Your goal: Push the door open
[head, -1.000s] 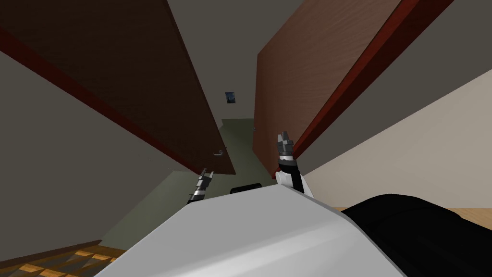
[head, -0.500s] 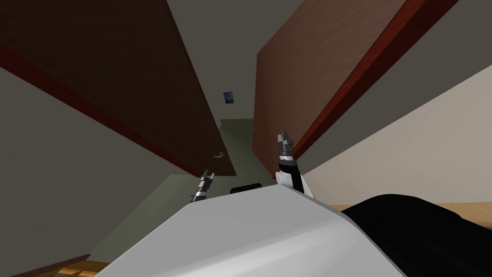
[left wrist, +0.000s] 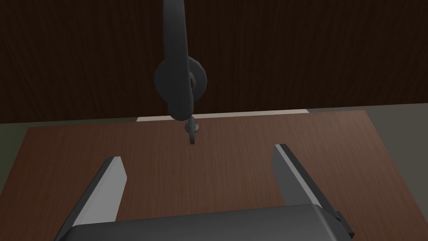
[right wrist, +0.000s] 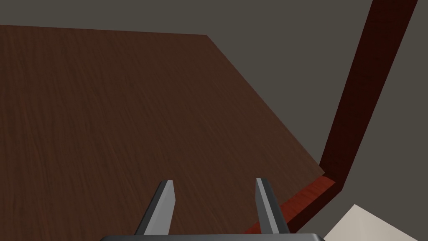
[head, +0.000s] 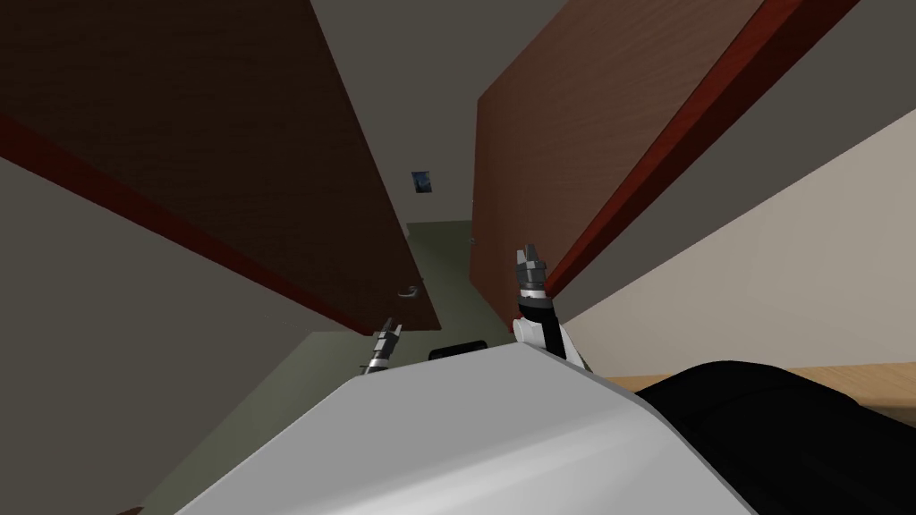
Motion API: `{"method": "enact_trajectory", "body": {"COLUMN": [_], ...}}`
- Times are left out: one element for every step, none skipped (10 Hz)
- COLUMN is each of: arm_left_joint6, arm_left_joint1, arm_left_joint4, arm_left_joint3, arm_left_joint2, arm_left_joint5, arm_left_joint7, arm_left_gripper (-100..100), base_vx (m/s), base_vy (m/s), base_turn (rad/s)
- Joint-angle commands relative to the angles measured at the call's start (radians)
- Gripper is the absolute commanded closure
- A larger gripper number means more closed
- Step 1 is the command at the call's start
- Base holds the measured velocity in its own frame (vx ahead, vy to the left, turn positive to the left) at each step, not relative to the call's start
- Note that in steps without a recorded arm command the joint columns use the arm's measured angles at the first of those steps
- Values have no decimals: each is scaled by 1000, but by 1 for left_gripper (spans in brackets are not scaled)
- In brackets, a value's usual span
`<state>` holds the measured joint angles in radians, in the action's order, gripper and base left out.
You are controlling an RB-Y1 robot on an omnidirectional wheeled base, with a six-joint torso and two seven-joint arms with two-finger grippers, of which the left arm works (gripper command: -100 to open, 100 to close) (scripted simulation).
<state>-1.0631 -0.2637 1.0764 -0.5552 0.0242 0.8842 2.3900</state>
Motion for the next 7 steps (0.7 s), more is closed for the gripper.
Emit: {"method": "enact_trajectory", "body": {"arm_left_joint6": [-6, -9, -12, -8, -6, -3, 0], "arm_left_joint1": [4, 6, 8, 7, 11, 14, 17], "arm_left_joint4": [-18, -29, -36, -29, -32, -34, -37], "arm_left_joint3": [-8, -13, -16, -13, -14, -15, -15], "arm_left_joint2": [11, 17, 22, 19, -10, -26, -38], "arm_left_joint5": [12, 20, 25, 22, 22, 21, 20], "arm_left_joint7": [33, 51, 65, 52, 57, 59, 60], "arm_left_gripper": [-100, -100, -100, -100, -100, -100, -100], "base_vx": [63, 59, 47, 19, 61, 134, 200], "base_vy": [86, 72, 65, 30, 3, -16, -6], "base_turn": [-65, -76, -41, -7, -17, -25, -18]}}
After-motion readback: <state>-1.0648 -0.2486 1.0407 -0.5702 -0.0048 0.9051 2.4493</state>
